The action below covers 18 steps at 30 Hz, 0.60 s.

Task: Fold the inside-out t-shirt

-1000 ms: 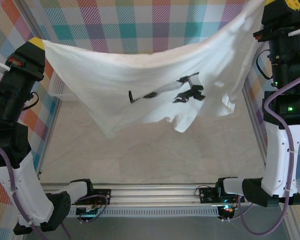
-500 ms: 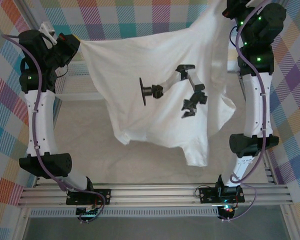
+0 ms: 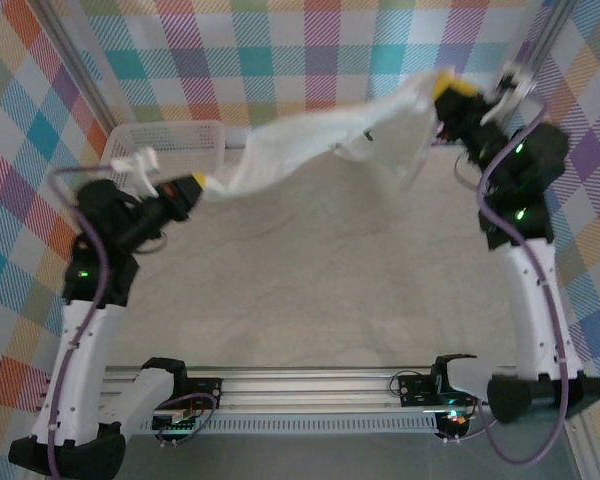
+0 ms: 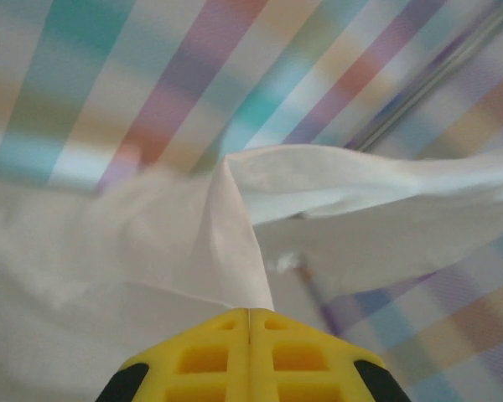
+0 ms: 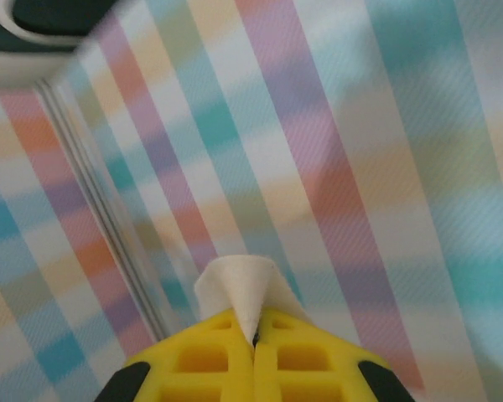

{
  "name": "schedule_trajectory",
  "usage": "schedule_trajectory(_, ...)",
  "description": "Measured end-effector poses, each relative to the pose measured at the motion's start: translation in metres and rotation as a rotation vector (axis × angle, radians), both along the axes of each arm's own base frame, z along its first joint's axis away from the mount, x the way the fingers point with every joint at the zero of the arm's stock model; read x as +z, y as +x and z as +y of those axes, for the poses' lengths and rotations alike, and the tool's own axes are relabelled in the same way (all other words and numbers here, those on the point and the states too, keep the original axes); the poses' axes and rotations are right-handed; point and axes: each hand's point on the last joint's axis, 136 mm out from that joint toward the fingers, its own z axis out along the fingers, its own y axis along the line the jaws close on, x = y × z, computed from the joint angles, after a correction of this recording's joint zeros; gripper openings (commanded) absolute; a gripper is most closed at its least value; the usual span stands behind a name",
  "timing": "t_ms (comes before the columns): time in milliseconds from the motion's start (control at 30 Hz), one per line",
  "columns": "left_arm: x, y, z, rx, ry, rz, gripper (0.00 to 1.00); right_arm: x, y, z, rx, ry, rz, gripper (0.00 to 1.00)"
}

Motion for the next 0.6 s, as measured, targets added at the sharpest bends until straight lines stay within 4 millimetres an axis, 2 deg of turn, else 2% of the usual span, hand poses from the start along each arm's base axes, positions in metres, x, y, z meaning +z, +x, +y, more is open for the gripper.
schedule_trajectory(33, -0.033, 0.0, -0.003, 0.006, 0.014, 0.073, 0.0, -0.034, 0.001, -0.002, -0.011, -0.002, 0.06, 0.0)
schedule_trajectory(100, -0.121, -0.002, -0.003, 0.048, 0.064, 0.295, 0.0, -0.135, 0.005, -0.011, -0.072, -0.01, 0.263, 0.0)
schedule_trajectory(133, -0.154, -0.009, 0.0, 0.077, 0.084, 0.382, 0.0, -0.177, 0.002, -0.018, -0.111, -0.013, 0.347, 0.0)
schedule_trajectory(167, -0.186, -0.018, 0.006, 0.113, 0.105, 0.473, 0.0, -0.228, -0.007, -0.027, -0.166, -0.018, 0.454, 0.0)
schedule_trajectory(200, -0.213, -0.028, 0.013, 0.152, 0.125, 0.551, 0.03, -0.271, -0.02, -0.037, -0.221, -0.021, 0.541, 0.0)
schedule_trajectory(267, -0.247, -0.043, 0.025, 0.219, 0.151, 0.645, 0.14, -0.325, -0.048, -0.055, -0.319, -0.026, 0.637, 0.0)
schedule_trajectory(300, -0.259, -0.049, 0.031, 0.255, 0.157, 0.682, 0.2, -0.341, -0.062, -0.065, -0.37, -0.022, 0.659, 0.0)
schedule_trajectory(333, -0.267, -0.054, 0.037, 0.288, 0.161, 0.709, 0.24, -0.347, -0.069, -0.071, -0.405, -0.015, 0.66, 0.0)
schedule_trajectory(400, -0.28, -0.06, 0.045, 0.343, 0.162, 0.749, 0.32, -0.349, -0.078, -0.084, -0.479, 0.013, 0.64, 0.0)
schedule_trajectory(500, -0.285, -0.062, 0.051, 0.393, 0.16, 0.775, 0.37, -0.344, -0.081, -0.097, -0.555, 0.045, 0.623, 0.01)
schedule_trajectory(600, -0.288, -0.066, 0.057, 0.429, 0.175, 0.794, 0.38, -0.356, -0.083, -0.109, -0.633, 0.045, 0.681, 0.01)
